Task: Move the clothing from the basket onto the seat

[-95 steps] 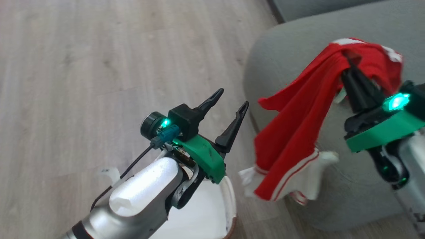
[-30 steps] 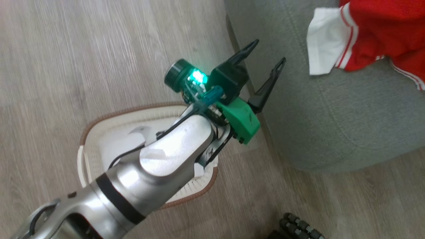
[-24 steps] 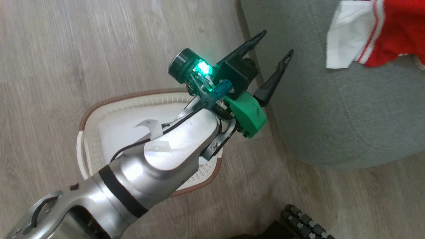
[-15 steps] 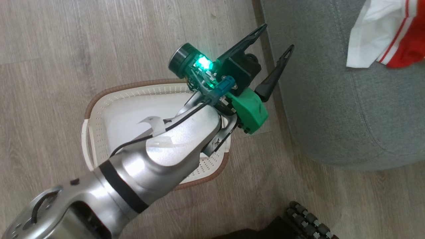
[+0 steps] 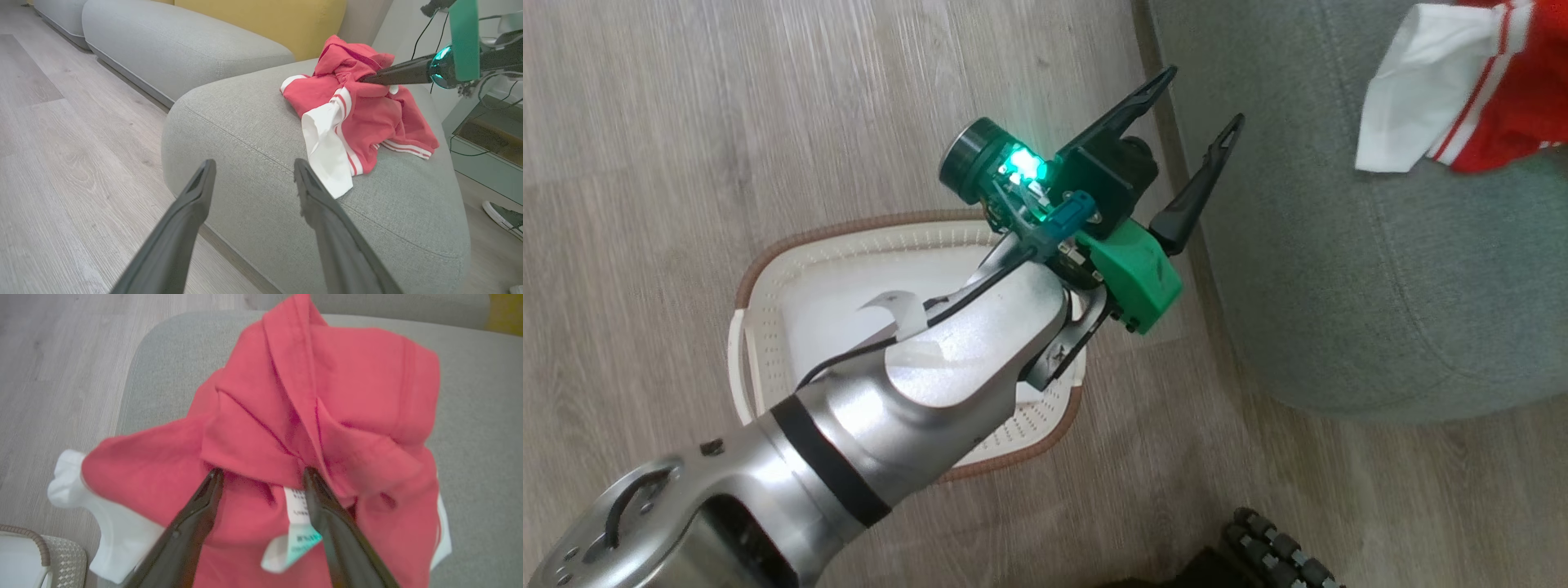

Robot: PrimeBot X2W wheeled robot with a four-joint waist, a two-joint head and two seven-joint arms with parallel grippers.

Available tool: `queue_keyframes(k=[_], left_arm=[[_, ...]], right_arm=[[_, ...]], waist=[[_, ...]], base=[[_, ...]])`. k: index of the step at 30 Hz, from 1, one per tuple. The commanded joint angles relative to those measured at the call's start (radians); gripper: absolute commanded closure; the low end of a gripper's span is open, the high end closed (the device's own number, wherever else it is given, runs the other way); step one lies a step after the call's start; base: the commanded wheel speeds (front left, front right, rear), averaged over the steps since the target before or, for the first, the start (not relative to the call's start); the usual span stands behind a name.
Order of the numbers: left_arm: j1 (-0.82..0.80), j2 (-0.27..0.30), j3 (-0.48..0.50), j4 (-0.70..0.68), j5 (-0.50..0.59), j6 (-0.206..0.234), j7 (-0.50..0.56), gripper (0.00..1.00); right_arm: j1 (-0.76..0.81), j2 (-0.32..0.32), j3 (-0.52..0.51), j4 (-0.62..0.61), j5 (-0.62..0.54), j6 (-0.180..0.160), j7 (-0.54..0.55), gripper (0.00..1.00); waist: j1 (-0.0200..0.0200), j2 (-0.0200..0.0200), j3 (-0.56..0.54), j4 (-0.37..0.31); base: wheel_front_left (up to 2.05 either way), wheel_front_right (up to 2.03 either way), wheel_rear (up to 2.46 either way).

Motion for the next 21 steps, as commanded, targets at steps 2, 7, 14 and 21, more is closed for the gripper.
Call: queue_keyframes(k=[2,7,14,21], left_arm=[[-0.034,-0.011,0.026,-0.019,-0.01,0.002,-0.013,0.0],[-0.006,-0.009,0.04,-0.004,-0.025,-0.006,-0.023,0.0],[0.06,0.021,0.075,-0.023,-0.044,-0.015,-0.031,0.0],[0.151,0.083,0.141,-0.089,-0.057,0.0,-0.033,0.0]], right_arm=[[0.011,-0.073,0.038,-0.01,0.037,0.0,0.035,0.0],[-0.007,-0.096,0.1,-0.026,0.084,0.0,0.078,0.0],[-0.033,-0.112,0.156,-0.046,0.103,0.0,0.048,0.0],[-0.063,-0.112,0.177,-0.129,0.094,0.0,-0.07,0.0]], waist=[[0.0,0.0,-0.035,-0.009],[0.0,0.0,-0.1,-0.021],[0.0,0.0,-0.212,-0.029],[0.0,0.0,-0.314,-0.027]], base=[[0.0,0.0,0.0],[0.0,0.0,0.0],[0.0,0.0,0.0],[0.0,0.0,0.0]])
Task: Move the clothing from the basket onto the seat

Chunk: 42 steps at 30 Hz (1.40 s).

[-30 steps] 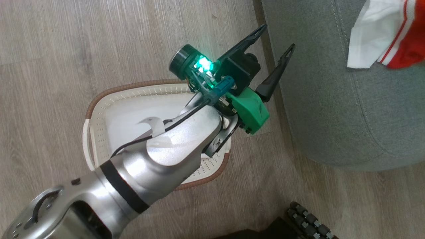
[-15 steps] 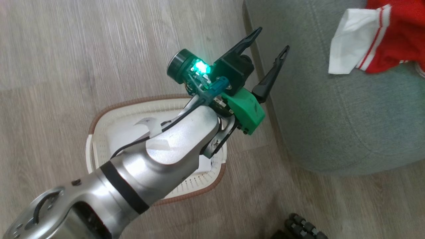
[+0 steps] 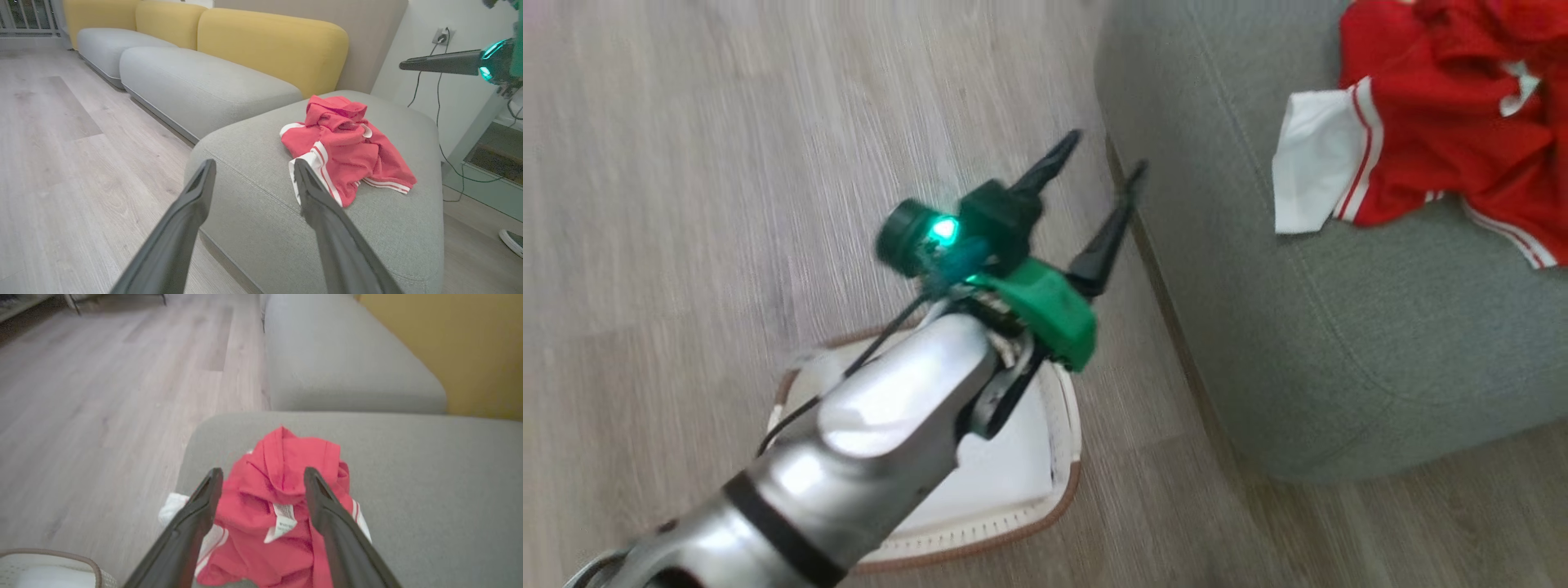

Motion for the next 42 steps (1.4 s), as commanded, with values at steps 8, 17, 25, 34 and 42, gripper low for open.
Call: queue_keyframes(k=[8,17,25,34,42], left_arm=[[0.118,0.117,0.13,-0.154,0.004,0.038,-0.012,0.0],[0.233,0.189,0.186,-0.242,0.021,0.079,-0.012,0.0],[0.365,0.226,0.3,-0.289,0.063,0.106,-0.013,0.0],[0.522,0.201,0.457,-0.32,0.146,0.076,-0.013,0.0],[0.614,0.114,0.603,-0.339,0.237,0.055,-0.013,0.0]], right_arm=[[0.01,-0.059,0.008,-0.071,-0.019,0.0,-0.129,0.0],[0.158,-0.062,-0.099,-0.133,-0.052,0.0,-0.155,0.0],[0.473,0.037,-0.457,-0.178,-0.206,0.0,-0.155,0.0],[0.85,0.261,-0.884,-0.289,-0.464,0.0,-0.156,0.0],[1.049,0.427,-1.058,-0.388,-0.654,0.0,-0.156,0.0]], waist=[[0.0,-0.0001,-0.136,0.036],[0.0,-0.0001,-0.2,0.115],[0.0,-0.0001,-0.24,0.17],[0.0,-0.0001,-0.275,0.216],[0.0,-0.0001,-0.282,0.249]], base=[[0.0,0.0,0.0],[0.0,0.0,0.0],[0.0,0.0,0.0],[0.0,0.0,0.0],[0.0,0.0,0.0]])
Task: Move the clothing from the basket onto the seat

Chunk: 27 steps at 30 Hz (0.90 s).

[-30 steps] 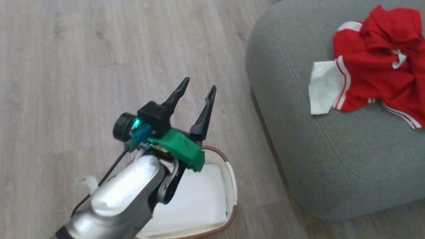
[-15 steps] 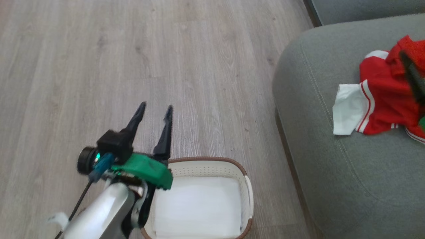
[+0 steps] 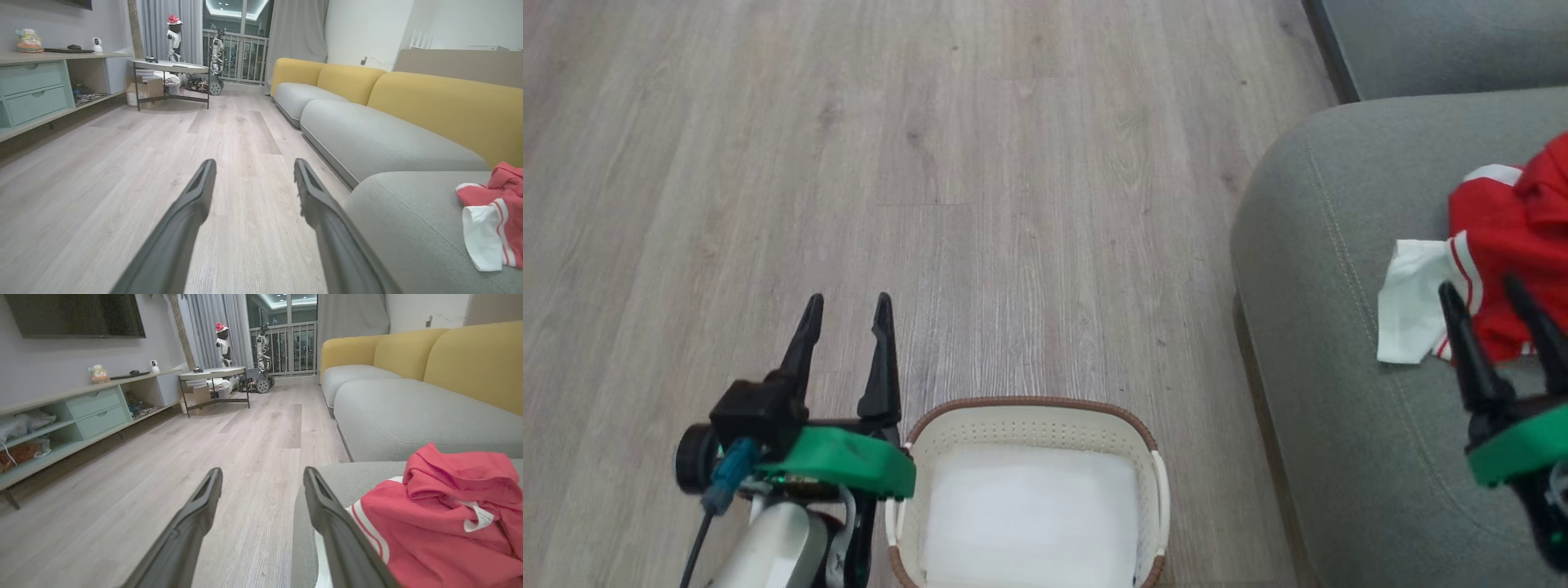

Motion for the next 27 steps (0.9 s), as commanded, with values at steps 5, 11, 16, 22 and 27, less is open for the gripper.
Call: queue_keyframes(k=[5,11,16,22,27], left_arm=[[0.029,-0.052,0.129,-0.018,0.091,-0.06,-0.012,0.0],[0.07,-0.102,0.214,0.004,0.17,-0.096,-0.012,0.0],[0.091,-0.135,0.257,0.032,0.211,-0.147,-0.012,0.0],[0.095,-0.161,0.295,0.062,0.243,-0.188,-0.012,0.0],[0.096,-0.175,0.315,0.071,0.262,-0.208,-0.012,0.0]], right_arm=[[0.08,0.075,-0.063,-0.083,-0.136,0.0,-0.009,0.0],[0.133,0.167,-0.081,-0.145,-0.209,0.0,-0.009,0.0],[0.148,0.201,-0.064,-0.157,-0.231,0.0,-0.009,0.0],[0.146,0.209,-0.057,-0.162,-0.233,0.0,-0.009,0.0],[0.144,0.208,-0.063,-0.165,-0.228,0.0,-0.009,0.0]], waist=[[0.0001,0.0,-0.002,0.02],[0.0001,0.0,-0.001,0.021],[0.0001,0.0,0.0,0.013],[0.0001,0.0,0.004,0.005],[0.0001,0.0,0.004,-0.001]], base=[[0.0,0.0,0.0],[0.0,0.0,0.0],[0.0,0.0,0.0],[0.0,0.0,0.0],[0.0,0.0,0.0]])
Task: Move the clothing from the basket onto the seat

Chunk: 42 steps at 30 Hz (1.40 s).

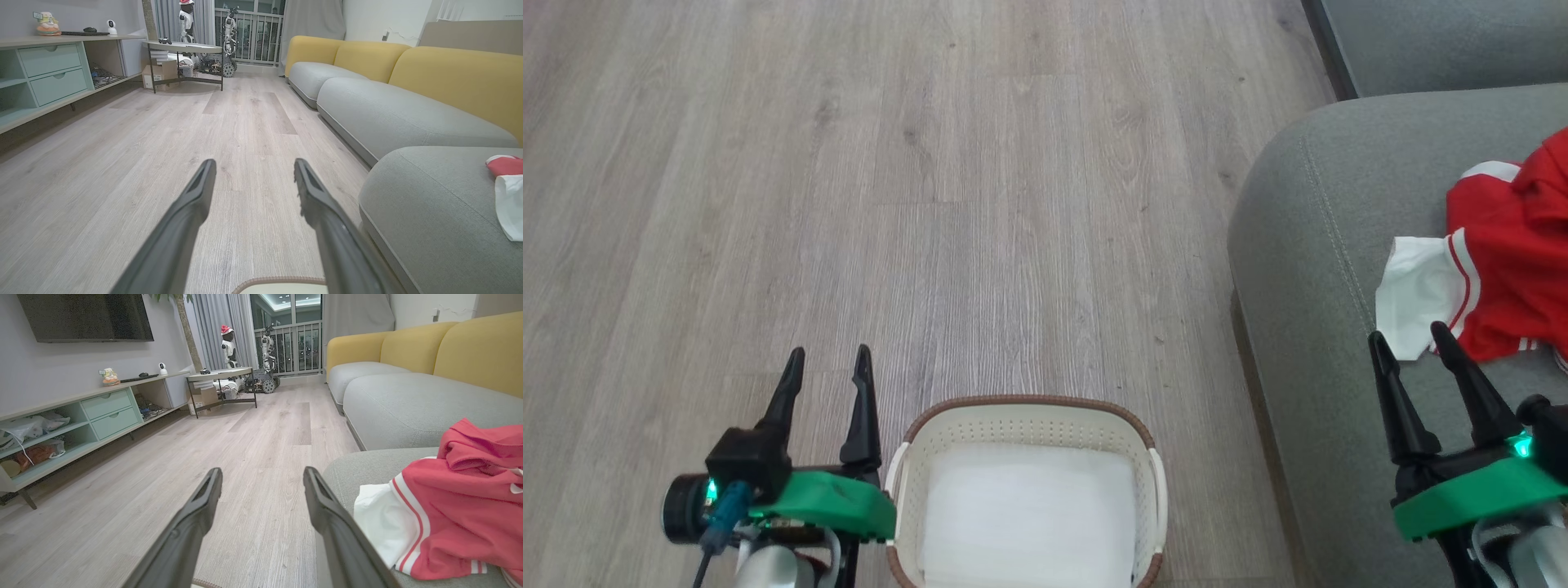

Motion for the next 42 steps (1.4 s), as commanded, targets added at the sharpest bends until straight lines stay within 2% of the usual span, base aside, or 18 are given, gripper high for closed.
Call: queue_keyframes(k=[1,19,20,23,42], left_arm=[[-0.032,-0.001,0.045,-0.025,0.009,-0.006,-0.012,0.0],[-0.031,-0.011,0.064,0.001,0.012,-0.033,-0.012,0.0],[0.0,-0.01,0.023,0.031,0.013,-0.033,0.0,1.0],[0.017,-0.01,0.017,0.075,0.01,-0.035,0.003,1.0],[0.002,-0.01,0.061,0.076,-0.206,-0.063,0.058,1.0]], right_arm=[[-0.014,-0.017,0.006,-0.038,0.002,0.0,-0.009,0.0],[-0.023,-0.009,0.007,-0.038,0.016,0.0,-0.009,0.0],[0.0,0.009,-0.002,0.001,0.01,0.0,0.0,1.0],[0.01,0.024,0.012,0.044,0.011,0.0,0.002,1.0],[-0.014,0.058,-0.014,0.064,0.19,0.0,0.052,1.0]], waist=[[0.0001,-0.0001,0.0,-0.001],[0.0001,-0.0001,0.0,-0.012],[0.0001,-0.0001,0.0,-0.012],[0.0001,-0.0001,0.0,-0.012],[0.0001,-0.0001,0.0,-0.01]], base=[[0.0,0.0,0.0],[0.0,0.0,0.0],[0.0,0.0,0.0],[0.0,0.0,0.0],[0.0,0.0,0.0]])
